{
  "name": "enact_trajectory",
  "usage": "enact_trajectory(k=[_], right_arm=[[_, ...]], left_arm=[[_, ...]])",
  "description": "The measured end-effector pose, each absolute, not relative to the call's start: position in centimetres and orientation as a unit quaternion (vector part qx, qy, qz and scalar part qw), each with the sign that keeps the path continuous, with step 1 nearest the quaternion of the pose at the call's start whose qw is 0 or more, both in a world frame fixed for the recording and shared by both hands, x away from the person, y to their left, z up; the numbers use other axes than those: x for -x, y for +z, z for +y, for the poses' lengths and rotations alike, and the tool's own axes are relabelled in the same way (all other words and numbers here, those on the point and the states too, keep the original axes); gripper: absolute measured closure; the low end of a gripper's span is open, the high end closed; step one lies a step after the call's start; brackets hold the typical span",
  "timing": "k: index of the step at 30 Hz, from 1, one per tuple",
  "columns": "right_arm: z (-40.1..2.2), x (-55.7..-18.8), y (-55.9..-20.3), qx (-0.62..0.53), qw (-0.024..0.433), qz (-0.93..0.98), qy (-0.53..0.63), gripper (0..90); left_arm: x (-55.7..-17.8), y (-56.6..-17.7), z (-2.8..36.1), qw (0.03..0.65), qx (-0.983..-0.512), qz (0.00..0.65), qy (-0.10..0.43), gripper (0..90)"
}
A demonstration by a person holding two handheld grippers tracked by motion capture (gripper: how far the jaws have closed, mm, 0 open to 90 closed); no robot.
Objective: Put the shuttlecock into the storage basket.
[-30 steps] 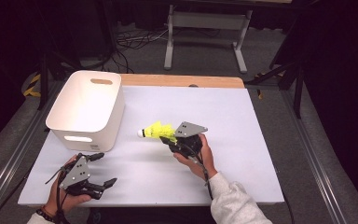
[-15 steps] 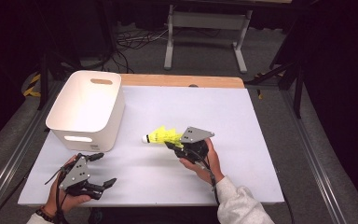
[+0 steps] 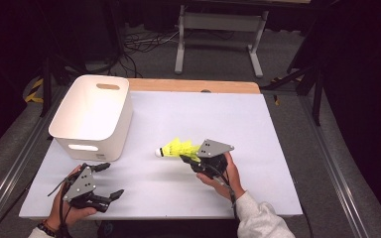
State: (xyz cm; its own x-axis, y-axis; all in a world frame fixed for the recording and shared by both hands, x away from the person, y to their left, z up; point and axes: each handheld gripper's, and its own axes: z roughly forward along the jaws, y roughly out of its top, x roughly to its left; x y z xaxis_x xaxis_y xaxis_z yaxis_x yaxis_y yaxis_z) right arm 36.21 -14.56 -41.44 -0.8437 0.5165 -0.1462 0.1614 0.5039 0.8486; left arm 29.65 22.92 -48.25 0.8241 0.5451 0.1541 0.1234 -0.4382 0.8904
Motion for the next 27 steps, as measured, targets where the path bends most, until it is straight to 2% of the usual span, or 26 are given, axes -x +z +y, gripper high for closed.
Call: enact_trajectory(k=[10,18,27], right_arm=[[-15.4,-35.6,-41.5,-0.196,0.204,0.851,0.442,79.5],[-14.9,-35.3,-41.2,-0.180,0.208,0.857,0.436,79.5],[-14.2,-34.8,-41.7,-0.164,0.205,0.868,0.422,79.5]], left_arm=[[-30.4,-48.1,20.7,0.474,-0.833,0.199,0.206,7.6],[-33.2,-47.7,15.8,0.449,-0.857,0.168,0.188,8.3],[-35.0,-46.9,12.4,0.451,-0.861,0.162,0.171,17.9]])
